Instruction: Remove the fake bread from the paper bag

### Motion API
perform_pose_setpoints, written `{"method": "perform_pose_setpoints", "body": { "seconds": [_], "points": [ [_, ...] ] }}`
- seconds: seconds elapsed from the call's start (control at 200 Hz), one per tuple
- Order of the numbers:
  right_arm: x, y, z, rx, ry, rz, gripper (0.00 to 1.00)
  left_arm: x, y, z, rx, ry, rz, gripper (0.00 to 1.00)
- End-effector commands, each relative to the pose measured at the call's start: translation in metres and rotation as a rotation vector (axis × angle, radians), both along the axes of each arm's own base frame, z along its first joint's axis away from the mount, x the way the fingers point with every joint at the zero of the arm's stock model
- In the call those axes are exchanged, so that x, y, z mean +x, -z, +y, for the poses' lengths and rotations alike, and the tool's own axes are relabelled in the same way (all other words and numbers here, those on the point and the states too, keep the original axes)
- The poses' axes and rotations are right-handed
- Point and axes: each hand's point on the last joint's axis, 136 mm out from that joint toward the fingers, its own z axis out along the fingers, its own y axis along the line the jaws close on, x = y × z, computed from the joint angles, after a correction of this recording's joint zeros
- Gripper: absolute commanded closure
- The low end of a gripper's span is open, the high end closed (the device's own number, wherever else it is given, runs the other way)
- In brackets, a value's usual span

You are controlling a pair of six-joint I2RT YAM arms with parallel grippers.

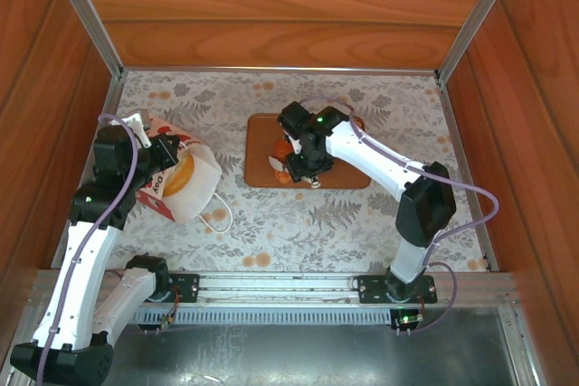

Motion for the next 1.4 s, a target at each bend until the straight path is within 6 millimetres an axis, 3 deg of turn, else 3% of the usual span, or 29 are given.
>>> {"method": "perform_pose_setpoints", "body": {
  "seconds": [0.0, 0.305, 0.57, 0.69, 0.91, 1.115, 1.194, 1.209, 1.299, 1.394],
  "points": [
    [0.003, -0.003, -0.002, -0.037, 0.002, -0.012, 0.39, 0.000, -0.007, -0.004, -0.007, 0.021, -0.032, 1.00],
    [-0.006, 0.004, 0.006, -0.042, -0.111, 0.040, 0.49, -0.002, -0.007, -0.004, -0.008, 0.021, -0.034, 1.00],
    [-0.013, -0.012, 0.016, 0.044, -0.466, -0.076, 0.51, -0.002, -0.007, -0.004, -0.015, 0.020, -0.033, 1.00],
    [-0.002, -0.019, 0.017, 0.026, -0.631, -0.197, 0.52, -0.003, -0.007, -0.004, -0.020, 0.018, -0.034, 1.00],
    [0.022, -0.010, 0.005, -0.102, -0.882, -0.312, 0.54, -0.008, -0.012, -0.001, -0.011, 0.012, -0.060, 1.00],
    [0.042, -0.015, -0.028, -0.233, -0.931, -0.311, 0.53, -0.011, -0.012, -0.001, -0.003, 0.014, -0.073, 1.00],
    [0.031, -0.005, -0.034, -0.203, -0.978, -0.249, 0.53, -0.011, -0.010, 0.000, 0.001, 0.014, -0.071, 1.00],
    [0.028, -0.013, -0.035, -0.190, -0.984, -0.269, 0.53, -0.011, -0.010, 0.000, 0.001, 0.014, -0.071, 1.00],
    [0.006, -0.009, -0.034, -0.116, -1.060, -0.216, 0.52, -0.011, -0.008, -0.001, 0.003, 0.016, -0.065, 1.00],
    [-0.001, -0.007, -0.033, -0.083, -1.079, -0.200, 0.52, -0.010, -0.008, -0.002, 0.001, 0.023, -0.062, 1.00]
  ]
}}
